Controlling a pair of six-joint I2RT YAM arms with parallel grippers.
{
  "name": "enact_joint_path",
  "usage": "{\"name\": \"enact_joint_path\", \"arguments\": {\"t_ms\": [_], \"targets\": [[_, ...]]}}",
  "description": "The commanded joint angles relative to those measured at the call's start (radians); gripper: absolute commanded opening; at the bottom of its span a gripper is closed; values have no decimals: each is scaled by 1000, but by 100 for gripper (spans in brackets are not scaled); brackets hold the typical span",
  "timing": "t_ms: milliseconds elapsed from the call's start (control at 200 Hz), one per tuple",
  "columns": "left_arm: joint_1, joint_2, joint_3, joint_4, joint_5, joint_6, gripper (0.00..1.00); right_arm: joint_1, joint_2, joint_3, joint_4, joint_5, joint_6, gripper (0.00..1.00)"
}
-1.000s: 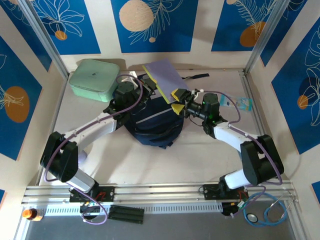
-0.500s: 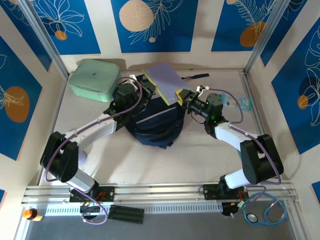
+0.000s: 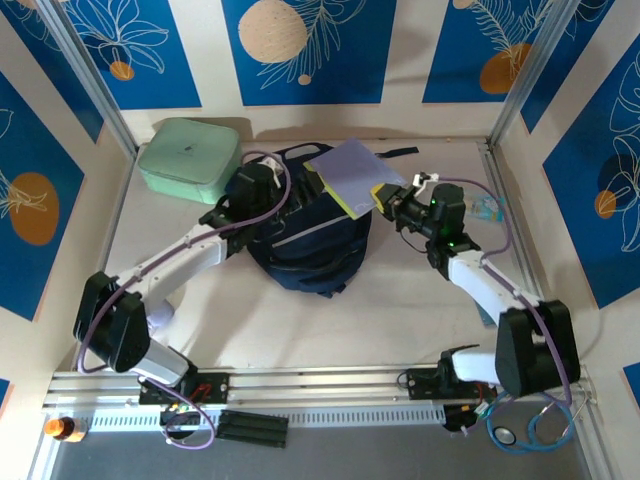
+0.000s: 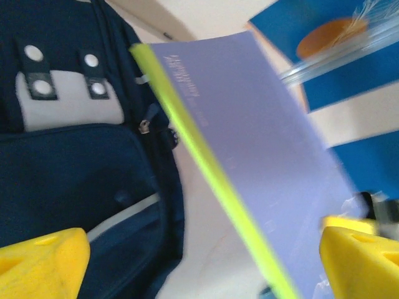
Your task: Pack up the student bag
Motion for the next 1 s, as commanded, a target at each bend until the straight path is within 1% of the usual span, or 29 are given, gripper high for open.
{"name": "enact_joint_path", "arguments": {"t_ms": [0, 105, 220, 275, 335, 405, 440, 525, 630, 680, 780, 875, 995], "targets": [[-49, -23, 43, -255, -96, 331, 100, -33, -128, 36, -258, 54, -205, 0], [-76, 8, 66, -342, -123, 493, 100, -53, -209, 33, -408, 113, -306, 0], [-95, 76, 106, -431, -131, 645, 100, -77, -266, 23, -523, 155, -360, 0], [-115, 108, 125, -463, -146, 730, 100, -94, -282, 17, -553, 161, -365, 0], [-141, 141, 142, -494, -161, 827, 100, -118, -297, 6, -556, 141, -366, 0], [-164, 188, 179, -543, -182, 894, 100, -134, -310, -4, -553, 135, -365, 0], [-169, 212, 198, -565, -192, 913, 100, -139, -314, -5, -555, 137, -364, 0], [-170, 269, 251, -624, -208, 938, 96, -148, -313, -4, -559, 132, -362, 0], [-171, 354, 337, -718, -165, 970, 88, -152, -307, -4, -563, 130, -358, 0], [-169, 403, 388, -770, -157, 972, 82, -155, -305, -10, -563, 129, -354, 0], [-171, 487, 473, -842, -188, 965, 74, -164, -301, -19, -545, 107, -346, 0], [-171, 535, 523, -859, -217, 965, 68, -169, -306, -27, -532, 98, -343, 0], [-176, 586, 611, -891, -276, 973, 63, -175, -302, -34, -527, 94, -342, 0]]}}
